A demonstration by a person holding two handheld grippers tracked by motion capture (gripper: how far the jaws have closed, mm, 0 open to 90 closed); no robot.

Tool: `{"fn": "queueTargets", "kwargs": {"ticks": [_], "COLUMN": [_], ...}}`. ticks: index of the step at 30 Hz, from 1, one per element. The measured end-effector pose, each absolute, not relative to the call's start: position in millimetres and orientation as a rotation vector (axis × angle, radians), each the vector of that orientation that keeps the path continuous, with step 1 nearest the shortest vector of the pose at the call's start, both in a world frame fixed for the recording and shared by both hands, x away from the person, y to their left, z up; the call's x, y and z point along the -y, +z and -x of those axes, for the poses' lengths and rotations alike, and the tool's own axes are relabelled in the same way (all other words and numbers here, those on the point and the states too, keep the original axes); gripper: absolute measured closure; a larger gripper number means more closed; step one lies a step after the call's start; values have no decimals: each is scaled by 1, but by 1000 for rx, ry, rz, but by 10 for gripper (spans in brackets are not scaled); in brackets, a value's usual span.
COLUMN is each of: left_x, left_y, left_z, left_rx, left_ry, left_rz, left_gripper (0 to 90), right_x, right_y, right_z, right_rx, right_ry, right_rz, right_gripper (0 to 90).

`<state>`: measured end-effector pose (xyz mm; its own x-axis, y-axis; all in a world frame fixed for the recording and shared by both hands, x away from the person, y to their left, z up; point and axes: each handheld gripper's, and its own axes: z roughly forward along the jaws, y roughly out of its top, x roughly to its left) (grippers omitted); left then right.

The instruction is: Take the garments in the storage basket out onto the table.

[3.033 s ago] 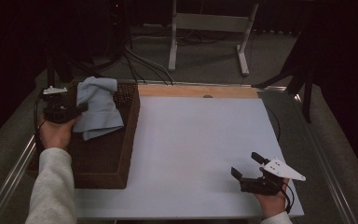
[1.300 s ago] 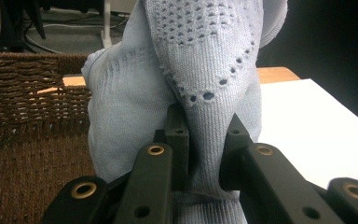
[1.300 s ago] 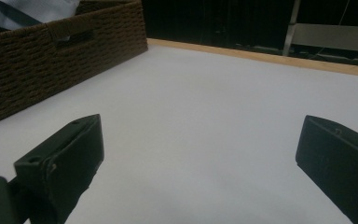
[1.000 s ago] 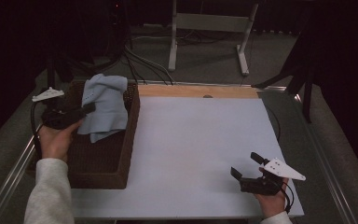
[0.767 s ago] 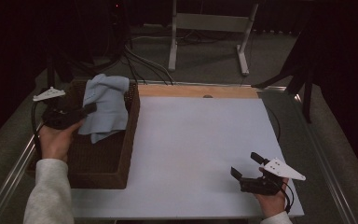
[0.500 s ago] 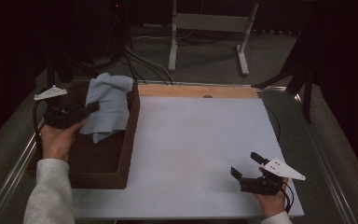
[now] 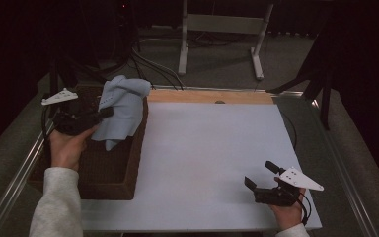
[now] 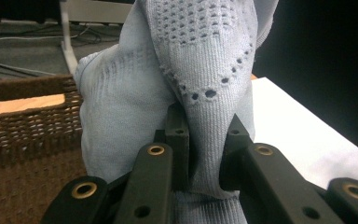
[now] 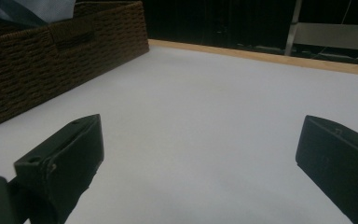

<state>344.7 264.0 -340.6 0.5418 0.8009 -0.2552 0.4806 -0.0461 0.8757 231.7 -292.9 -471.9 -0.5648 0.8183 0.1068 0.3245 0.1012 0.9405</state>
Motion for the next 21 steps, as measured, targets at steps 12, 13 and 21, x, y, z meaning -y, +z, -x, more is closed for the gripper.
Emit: {"fn": "queueTargets", "kwargs": {"ticks": [12, 13, 21], "left_x": [-241, -241, -222], "left_y": [-337, -337, -338], "left_z": [-346, -346, -347], "left_rx": [-1023, -1023, -975], "left_ry": [332, 332, 296], "left_rz": [-1721, -1721, -1737], "left_gripper": [791, 791, 790], "right_x": [293, 293, 294], "right_y": [-472, -472, -471], "right_z": [-232, -232, -232], "right_rx": [-1938, -1938, -1934], "right_ry": [1469, 1469, 1471], "right_rz": [-1113, -1113, -1113], "right_gripper": [11, 11, 11]}}
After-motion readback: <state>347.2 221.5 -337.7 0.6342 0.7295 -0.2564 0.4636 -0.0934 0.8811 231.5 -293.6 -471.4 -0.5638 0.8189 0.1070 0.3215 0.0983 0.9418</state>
